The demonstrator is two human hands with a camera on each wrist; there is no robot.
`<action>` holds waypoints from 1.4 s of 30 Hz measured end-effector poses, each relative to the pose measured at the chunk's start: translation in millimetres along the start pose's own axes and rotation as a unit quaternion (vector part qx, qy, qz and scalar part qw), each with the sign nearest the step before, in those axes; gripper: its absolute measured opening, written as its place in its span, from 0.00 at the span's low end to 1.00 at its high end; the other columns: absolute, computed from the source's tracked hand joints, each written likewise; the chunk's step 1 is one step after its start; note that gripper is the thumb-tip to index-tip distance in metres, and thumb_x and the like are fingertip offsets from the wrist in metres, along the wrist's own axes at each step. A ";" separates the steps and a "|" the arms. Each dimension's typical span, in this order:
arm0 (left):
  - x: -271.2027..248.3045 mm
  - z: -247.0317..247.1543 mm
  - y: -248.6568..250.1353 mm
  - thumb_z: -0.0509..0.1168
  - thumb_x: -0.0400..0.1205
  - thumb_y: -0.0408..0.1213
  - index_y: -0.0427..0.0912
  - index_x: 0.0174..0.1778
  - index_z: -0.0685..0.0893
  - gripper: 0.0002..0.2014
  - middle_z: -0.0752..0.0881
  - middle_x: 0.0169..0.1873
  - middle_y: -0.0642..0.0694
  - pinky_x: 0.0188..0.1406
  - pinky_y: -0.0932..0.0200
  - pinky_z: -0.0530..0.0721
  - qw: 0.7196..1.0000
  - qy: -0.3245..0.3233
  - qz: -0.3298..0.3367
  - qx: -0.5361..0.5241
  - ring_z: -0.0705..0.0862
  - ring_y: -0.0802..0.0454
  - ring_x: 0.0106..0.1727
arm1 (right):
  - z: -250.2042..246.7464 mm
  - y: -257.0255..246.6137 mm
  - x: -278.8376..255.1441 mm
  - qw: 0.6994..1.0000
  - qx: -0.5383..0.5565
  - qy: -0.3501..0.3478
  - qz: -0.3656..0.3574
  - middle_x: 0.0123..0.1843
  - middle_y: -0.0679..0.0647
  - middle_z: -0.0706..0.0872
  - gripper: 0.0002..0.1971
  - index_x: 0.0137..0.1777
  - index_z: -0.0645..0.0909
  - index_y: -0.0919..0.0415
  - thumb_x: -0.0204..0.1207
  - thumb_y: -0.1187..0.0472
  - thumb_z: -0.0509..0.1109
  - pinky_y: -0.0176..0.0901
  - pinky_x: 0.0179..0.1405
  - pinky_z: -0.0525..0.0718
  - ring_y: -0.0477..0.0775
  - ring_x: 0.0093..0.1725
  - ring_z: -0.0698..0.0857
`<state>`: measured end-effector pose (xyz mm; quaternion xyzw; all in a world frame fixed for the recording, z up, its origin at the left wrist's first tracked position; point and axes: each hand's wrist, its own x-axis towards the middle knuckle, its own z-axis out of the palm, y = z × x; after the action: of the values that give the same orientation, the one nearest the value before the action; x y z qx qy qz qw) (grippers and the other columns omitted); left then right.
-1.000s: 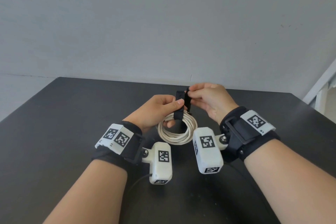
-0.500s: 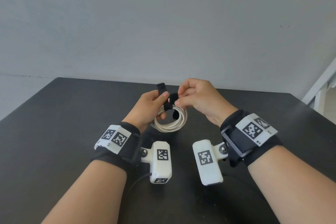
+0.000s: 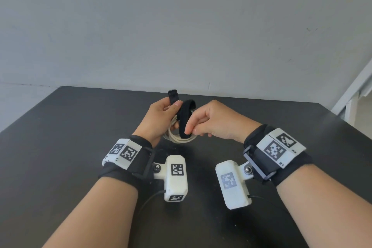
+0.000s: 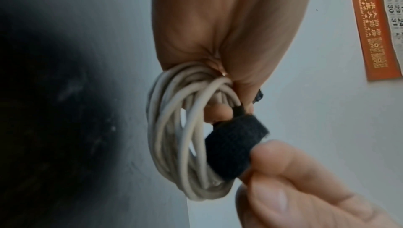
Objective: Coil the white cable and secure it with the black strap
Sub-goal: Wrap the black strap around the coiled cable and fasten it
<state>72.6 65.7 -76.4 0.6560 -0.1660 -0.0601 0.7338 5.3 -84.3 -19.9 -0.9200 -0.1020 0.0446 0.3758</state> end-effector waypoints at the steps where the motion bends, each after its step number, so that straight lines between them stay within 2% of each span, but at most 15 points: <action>1: 0.5 0.2 -0.8 0.61 0.85 0.39 0.35 0.50 0.84 0.11 0.83 0.30 0.40 0.26 0.57 0.78 1.000 0.000 0.002 -0.003 0.78 0.49 0.25 | -0.5 0.6 0.4 1.000 0.002 0.006 0.000 0.32 0.44 0.88 0.12 0.37 0.90 0.52 0.72 0.71 0.72 0.27 0.30 0.78 0.39 0.32 0.83; 4: 1.0 1.7 -0.8 0.60 0.86 0.38 0.35 0.50 0.83 0.10 0.82 0.27 0.43 0.19 0.64 0.75 1.000 -0.008 0.008 -0.014 0.75 0.53 0.20 | -0.2 6.0 6.5 0.988 0.040 0.152 -0.012 0.34 0.45 0.86 0.09 0.35 0.85 0.54 0.69 0.70 0.74 0.36 0.34 0.79 0.42 0.33 0.82; 6: 0.5 1.9 -0.3 0.60 0.86 0.37 0.35 0.52 0.82 0.10 0.82 0.28 0.44 0.19 0.65 0.74 1.000 -0.015 0.011 -0.019 0.75 0.54 0.20 | -0.3 10.9 12.3 0.974 0.015 0.224 -0.006 0.41 0.45 0.84 0.09 0.41 0.81 0.54 0.66 0.64 0.78 0.40 0.40 0.78 0.45 0.41 0.81; 10: -2.0 5.2 2.2 0.59 0.86 0.37 0.33 0.54 0.82 0.11 0.84 0.30 0.42 0.21 0.64 0.76 0.998 -0.047 0.034 -0.034 0.74 0.55 0.20 | 1.7 15.6 17.2 0.985 0.039 0.158 0.055 0.49 0.47 0.85 0.21 0.56 0.79 0.54 0.64 0.58 0.82 0.43 0.50 0.81 0.49 0.51 0.84; 14: -6.0 7.2 4.9 0.58 0.86 0.35 0.36 0.50 0.82 0.09 0.83 0.27 0.44 0.23 0.65 0.77 0.992 -0.099 0.044 -0.061 0.74 0.55 0.20 | 3.8 17.4 17.8 0.993 0.061 0.086 0.061 0.48 0.50 0.92 0.19 0.53 0.88 0.57 0.61 0.59 0.85 0.50 0.62 0.84 0.50 0.52 0.89; 18: -6.4 6.2 5.0 0.59 0.85 0.37 0.39 0.48 0.84 0.09 0.86 0.34 0.42 0.36 0.56 0.81 0.991 -0.106 0.040 -0.067 0.80 0.44 0.35 | 2.1 19.4 19.0 0.991 0.107 0.043 0.071 0.49 0.53 0.93 0.23 0.54 0.88 0.58 0.57 0.56 0.86 0.52 0.67 0.81 0.53 0.56 0.89; 22: -6.6 4.3 4.4 0.58 0.86 0.36 0.36 0.49 0.82 0.09 0.84 0.25 0.48 0.26 0.60 0.74 0.993 -0.100 0.046 -0.048 0.74 0.56 0.19 | -1.2 23.3 15.7 0.981 0.183 -0.007 0.070 0.55 0.62 0.91 0.22 0.57 0.87 0.64 0.60 0.62 0.82 0.58 0.70 0.78 0.62 0.61 0.87; 25: -6.6 5.1 3.2 0.59 0.86 0.35 0.35 0.50 0.82 0.09 0.83 0.30 0.40 0.22 0.63 0.72 0.993 -0.093 0.054 -0.037 0.73 0.55 0.19 | 0.5 25.9 18.6 0.984 0.158 0.022 0.073 0.52 0.61 0.92 0.20 0.55 0.87 0.64 0.60 0.66 0.81 0.60 0.66 0.82 0.62 0.58 0.89; 28: -6.4 6.0 3.4 0.60 0.85 0.36 0.36 0.49 0.83 0.09 0.82 0.34 0.36 0.22 0.64 0.73 0.994 -0.091 0.054 -0.033 0.72 0.55 0.20 | 7.1 23.6 24.8 0.994 0.025 0.086 0.060 0.46 0.54 0.92 0.18 0.49 0.86 0.59 0.58 0.59 0.83 0.53 0.54 0.87 0.55 0.49 0.90; 30: -5.8 6.0 4.0 0.60 0.85 0.36 0.36 0.49 0.83 0.09 0.82 0.32 0.38 0.22 0.64 0.74 0.994 -0.086 0.052 -0.045 0.72 0.55 0.19 | 11.1 20.0 24.3 0.988 -0.034 0.142 0.051 0.42 0.51 0.88 0.14 0.45 0.83 0.58 0.61 0.56 0.82 0.41 0.37 0.81 0.50 0.41 0.85; 32: -4.9 5.8 3.8 0.59 0.86 0.35 0.35 0.50 0.83 0.09 0.82 0.33 0.37 0.20 0.64 0.74 0.994 -0.077 0.049 -0.052 0.73 0.56 0.19 | 14.2 17.7 24.3 0.983 -0.047 0.171 0.040 0.39 0.51 0.86 0.12 0.43 0.82 0.58 0.64 0.58 0.80 0.39 0.32 0.74 0.51 0.38 0.82; 34: -5.1 6.3 3.8 0.59 0.86 0.34 0.35 0.50 0.82 0.09 0.83 0.33 0.38 0.19 0.65 0.75 0.995 -0.071 0.045 -0.053 0.75 0.56 0.19 | 14.9 19.4 26.5 0.984 -0.042 0.166 0.049 0.41 0.54 0.87 0.11 0.44 0.82 0.59 0.64 0.59 0.79 0.42 0.35 0.79 0.55 0.41 0.84; 37: -5.1 7.3 3.8 0.59 0.86 0.35 0.38 0.47 0.84 0.08 0.85 0.34 0.41 0.20 0.63 0.75 0.996 -0.063 0.050 -0.037 0.77 0.54 0.21 | 12.5 21.0 26.7 0.987 0.030 0.142 0.072 0.45 0.59 0.90 0.14 0.46 0.85 0.64 0.61 0.62 0.81 0.49 0.48 0.84 0.59 0.47 0.87; 40: -4.6 6.5 3.2 0.60 0.86 0.35 0.40 0.45 0.84 0.09 0.86 0.35 0.42 0.22 0.62 0.75 0.997 -0.052 0.052 -0.024 0.78 0.52 0.22 | 10.8 22.4 24.3 0.983 0.110 0.129 0.077 0.40 0.54 0.88 0.09 0.42 0.86 0.61 0.63 0.63 0.82 0.47 0.53 0.82 0.53 0.45 0.85; 42: -4.4 5.4 2.4 0.60 0.85 0.35 0.40 0.46 0.84 0.08 0.87 0.37 0.40 0.23 0.63 0.76 0.997 -0.051 0.052 -0.012 0.79 0.52 0.24 | 8.8 22.8 24.9 0.979 0.137 0.119 0.094 0.42 0.53 0.89 0.06 0.44 0.86 0.58 0.68 0.65 0.78 0.46 0.59 0.80 0.53 0.49 0.85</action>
<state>66.4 62.3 -74.3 0.6335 -0.2367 -0.0573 0.7345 31.7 -88.7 -42.3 -0.8638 0.0376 -0.0163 0.5022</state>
